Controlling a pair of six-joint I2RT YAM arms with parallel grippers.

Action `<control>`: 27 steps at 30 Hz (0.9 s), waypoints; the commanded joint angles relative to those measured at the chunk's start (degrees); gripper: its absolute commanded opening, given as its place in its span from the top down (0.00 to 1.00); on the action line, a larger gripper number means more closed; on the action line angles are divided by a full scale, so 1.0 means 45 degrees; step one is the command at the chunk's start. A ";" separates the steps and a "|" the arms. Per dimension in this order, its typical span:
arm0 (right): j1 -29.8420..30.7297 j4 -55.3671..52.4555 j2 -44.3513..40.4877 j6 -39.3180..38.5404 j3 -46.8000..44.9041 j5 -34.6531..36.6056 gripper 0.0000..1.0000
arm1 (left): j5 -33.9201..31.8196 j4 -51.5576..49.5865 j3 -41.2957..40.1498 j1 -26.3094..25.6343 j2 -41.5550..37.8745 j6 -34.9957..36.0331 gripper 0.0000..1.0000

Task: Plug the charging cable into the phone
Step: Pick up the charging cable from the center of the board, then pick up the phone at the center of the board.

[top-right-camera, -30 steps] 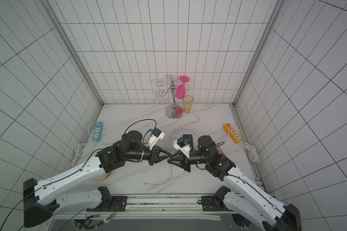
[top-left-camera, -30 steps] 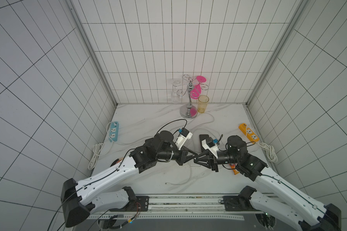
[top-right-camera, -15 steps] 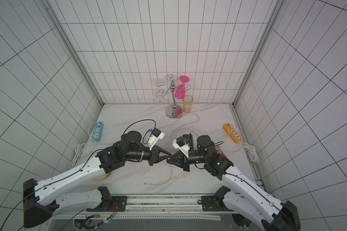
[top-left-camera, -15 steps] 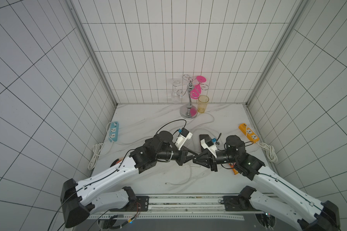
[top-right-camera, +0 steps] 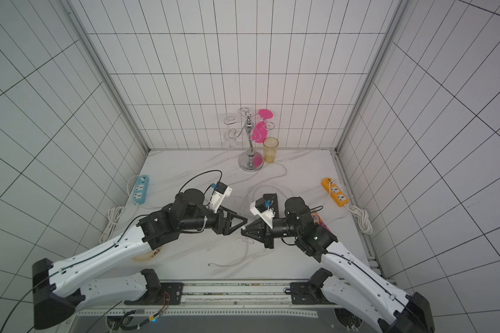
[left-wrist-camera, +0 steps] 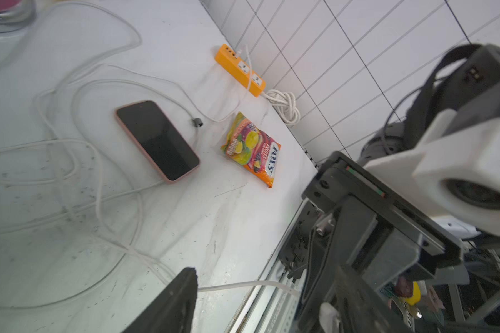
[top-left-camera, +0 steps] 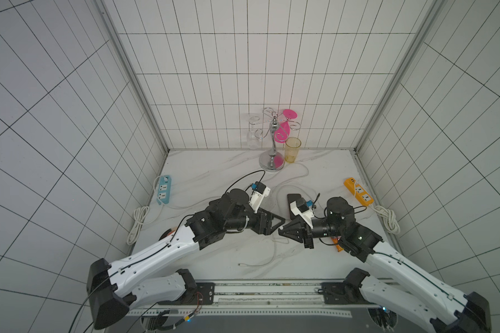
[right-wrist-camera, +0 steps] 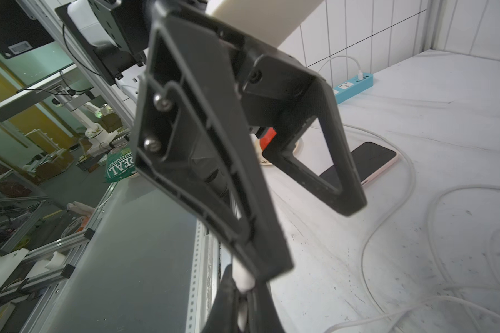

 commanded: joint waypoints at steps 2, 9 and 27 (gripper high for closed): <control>-0.0240 -0.0379 -0.0836 0.0502 -0.0472 0.1974 1.00 | -0.2080 -0.0486 0.0271 0.1719 -0.0257 -0.2136 0.16; -0.0466 -0.1790 -0.3081 0.3159 -0.1694 0.6836 1.00 | -0.2467 -0.2194 0.2878 0.2492 0.2747 -0.1561 0.15; -0.0565 -0.7144 -0.5706 0.6081 -0.1608 1.2565 1.00 | -0.3148 -0.8339 1.5256 -0.0052 1.5375 -0.2475 0.14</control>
